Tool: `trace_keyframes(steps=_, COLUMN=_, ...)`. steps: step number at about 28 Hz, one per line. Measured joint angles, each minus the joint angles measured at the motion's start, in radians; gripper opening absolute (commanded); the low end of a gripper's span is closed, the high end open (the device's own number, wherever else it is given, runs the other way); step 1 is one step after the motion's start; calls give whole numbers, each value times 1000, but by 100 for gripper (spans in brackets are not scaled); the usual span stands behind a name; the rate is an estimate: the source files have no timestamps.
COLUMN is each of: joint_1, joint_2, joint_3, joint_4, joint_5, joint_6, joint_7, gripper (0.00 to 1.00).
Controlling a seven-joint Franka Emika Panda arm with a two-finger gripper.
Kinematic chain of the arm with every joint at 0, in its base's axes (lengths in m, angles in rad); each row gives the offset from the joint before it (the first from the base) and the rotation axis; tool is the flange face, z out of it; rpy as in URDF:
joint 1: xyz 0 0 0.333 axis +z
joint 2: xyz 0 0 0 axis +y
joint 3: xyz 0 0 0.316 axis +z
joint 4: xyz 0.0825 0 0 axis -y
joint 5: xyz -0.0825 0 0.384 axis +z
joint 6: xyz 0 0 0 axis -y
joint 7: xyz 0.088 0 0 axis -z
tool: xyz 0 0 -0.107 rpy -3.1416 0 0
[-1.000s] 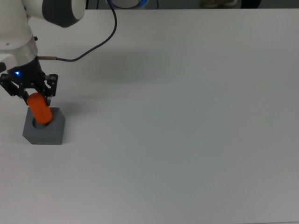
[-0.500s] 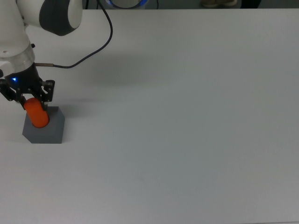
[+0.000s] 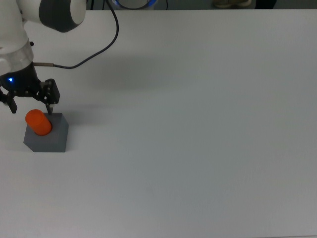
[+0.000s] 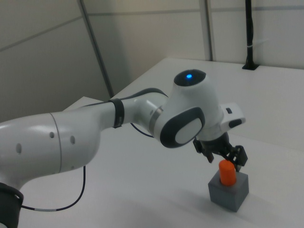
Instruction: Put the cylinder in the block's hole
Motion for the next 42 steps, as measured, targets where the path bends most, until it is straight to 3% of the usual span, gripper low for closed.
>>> trace_keyframes(steps=5, joint_1=5, joint_2=-53, joint_3=2, joint_4=25, joint_5=-6, joint_6=-148, joint_7=0, gripper=100)
trace_keyframes(steps=13, joint_1=6, joint_2=-129, joint_3=10, joint_4=76, joint_5=-70, joint_6=-426, joint_7=0, gripper=100)
trace_keyframes(steps=42, joint_1=8, joint_2=-149, joint_3=14, joint_4=75, joint_5=-74, joint_6=-445, joint_7=0, gripper=100)
